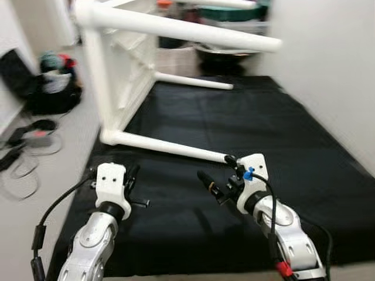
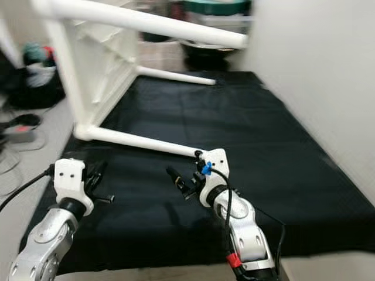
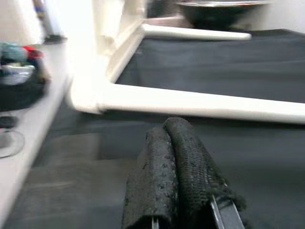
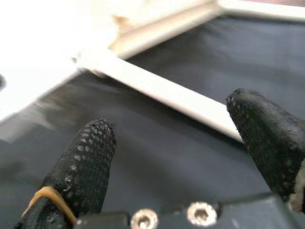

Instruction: Building children table

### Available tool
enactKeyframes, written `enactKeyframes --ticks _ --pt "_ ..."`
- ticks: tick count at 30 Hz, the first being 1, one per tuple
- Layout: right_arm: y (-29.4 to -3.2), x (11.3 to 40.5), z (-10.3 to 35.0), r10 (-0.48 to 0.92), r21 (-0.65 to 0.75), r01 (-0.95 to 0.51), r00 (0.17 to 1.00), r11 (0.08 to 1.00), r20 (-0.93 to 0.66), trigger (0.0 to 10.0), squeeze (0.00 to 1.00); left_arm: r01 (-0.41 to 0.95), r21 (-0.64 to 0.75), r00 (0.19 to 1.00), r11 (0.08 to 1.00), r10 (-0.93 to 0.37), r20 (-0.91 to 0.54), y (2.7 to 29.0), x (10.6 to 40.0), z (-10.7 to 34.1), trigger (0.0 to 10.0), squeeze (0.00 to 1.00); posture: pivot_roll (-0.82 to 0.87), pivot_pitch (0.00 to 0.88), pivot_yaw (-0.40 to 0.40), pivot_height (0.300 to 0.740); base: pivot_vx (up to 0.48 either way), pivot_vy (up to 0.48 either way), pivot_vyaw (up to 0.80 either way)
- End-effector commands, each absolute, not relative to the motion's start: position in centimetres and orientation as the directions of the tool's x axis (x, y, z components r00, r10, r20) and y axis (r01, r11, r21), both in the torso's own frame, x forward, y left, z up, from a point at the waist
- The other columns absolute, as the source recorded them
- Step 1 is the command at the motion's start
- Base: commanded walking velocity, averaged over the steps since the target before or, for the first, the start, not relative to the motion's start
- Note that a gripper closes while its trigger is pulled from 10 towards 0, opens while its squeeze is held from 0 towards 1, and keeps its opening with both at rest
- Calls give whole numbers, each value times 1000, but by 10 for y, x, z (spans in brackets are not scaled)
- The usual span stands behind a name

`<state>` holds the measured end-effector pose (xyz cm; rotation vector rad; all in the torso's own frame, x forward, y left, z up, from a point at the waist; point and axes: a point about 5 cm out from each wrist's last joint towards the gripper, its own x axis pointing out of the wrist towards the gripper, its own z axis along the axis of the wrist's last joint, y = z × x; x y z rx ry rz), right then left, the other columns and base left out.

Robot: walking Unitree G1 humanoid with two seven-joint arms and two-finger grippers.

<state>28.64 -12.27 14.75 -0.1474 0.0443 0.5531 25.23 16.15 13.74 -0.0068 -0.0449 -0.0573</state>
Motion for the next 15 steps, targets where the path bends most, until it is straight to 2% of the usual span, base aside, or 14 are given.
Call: enactKeyframes --ticks 1,7,15 --pt "-128 286 149 526 -116 -531 847 839 -71 10000 0 78 -9 996 997 -77 49 156 253 139 10000 0 -22 0 -31 740 262 0 0" --pt "-123 283 160 606 -115 -603 795 789 -13 10000 0 85 -13 995 996 -84 53 155 255 140 10000 0 -27 0 -23 740 261 0 0" --pt "-122 283 165 636 -131 -630 771 765 6 10000 0 96 -20 994 995 -94 58 154 257 142 10000 0 -29 0 -19 740 260 0 0"
